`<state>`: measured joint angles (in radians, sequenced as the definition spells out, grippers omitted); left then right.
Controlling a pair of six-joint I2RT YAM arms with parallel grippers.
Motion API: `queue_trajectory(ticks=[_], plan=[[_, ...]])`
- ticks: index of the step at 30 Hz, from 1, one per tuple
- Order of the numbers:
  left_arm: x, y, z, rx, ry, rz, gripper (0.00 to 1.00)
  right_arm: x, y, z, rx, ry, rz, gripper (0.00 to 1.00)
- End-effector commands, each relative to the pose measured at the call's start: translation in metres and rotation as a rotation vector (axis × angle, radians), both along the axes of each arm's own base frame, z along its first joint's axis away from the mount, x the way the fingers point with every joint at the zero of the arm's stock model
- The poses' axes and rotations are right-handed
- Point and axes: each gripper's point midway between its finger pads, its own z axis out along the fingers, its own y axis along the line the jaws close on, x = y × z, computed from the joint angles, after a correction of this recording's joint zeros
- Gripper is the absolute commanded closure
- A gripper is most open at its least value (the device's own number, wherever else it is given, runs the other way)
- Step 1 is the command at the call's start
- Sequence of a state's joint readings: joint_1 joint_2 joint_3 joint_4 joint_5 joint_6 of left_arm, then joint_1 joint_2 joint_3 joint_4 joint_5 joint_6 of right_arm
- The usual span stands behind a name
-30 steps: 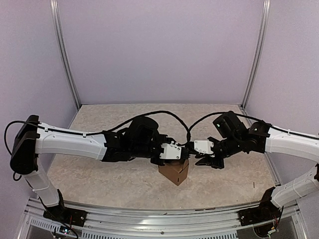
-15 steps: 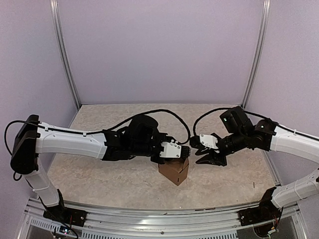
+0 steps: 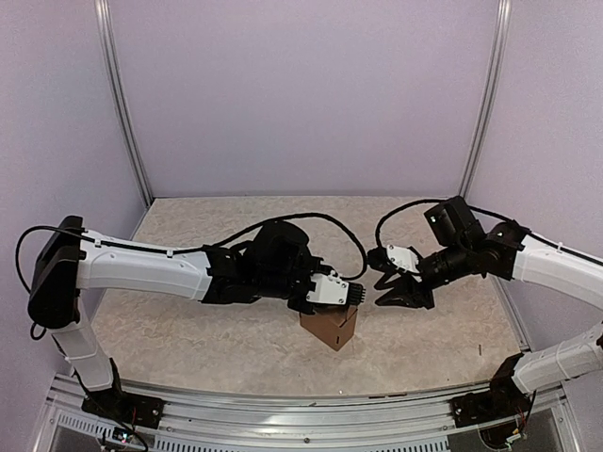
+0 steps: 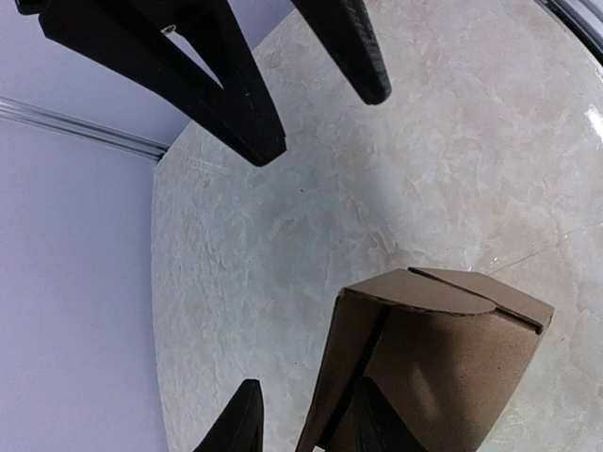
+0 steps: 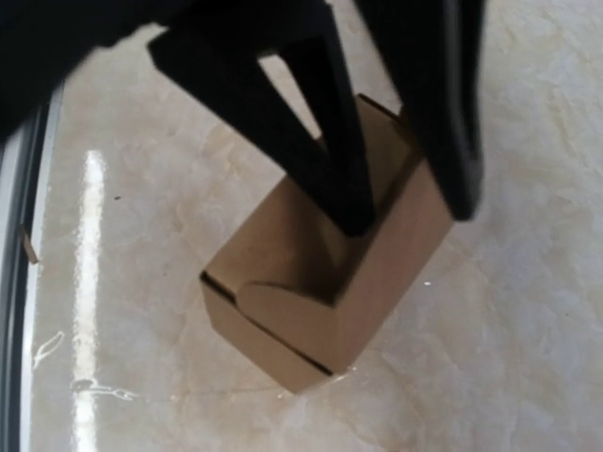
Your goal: Fold the paper box
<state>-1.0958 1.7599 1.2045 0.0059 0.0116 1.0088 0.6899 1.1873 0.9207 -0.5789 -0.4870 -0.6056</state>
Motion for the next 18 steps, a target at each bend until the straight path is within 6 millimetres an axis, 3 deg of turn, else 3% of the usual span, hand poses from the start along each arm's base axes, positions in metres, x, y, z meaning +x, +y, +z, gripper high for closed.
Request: queue_trajectory(ticks=[1,9,18], plan=[[-0.001,-0.003,-0.005,0.022,0.002,-0.009,0.69,-0.001,-0.006,0.005,0.022,0.011,-0.010,0.65],[-0.007,-0.006,-0.013,0.044,0.007,-0.019,0.78,0.006,-0.002,-0.013,0.014,0.006,-0.008,0.63],[-0.007,-0.002,-0.015,0.061,-0.001,0.001,0.86,0.012,0.024,-0.022,0.045,0.046,0.038,0.62]])
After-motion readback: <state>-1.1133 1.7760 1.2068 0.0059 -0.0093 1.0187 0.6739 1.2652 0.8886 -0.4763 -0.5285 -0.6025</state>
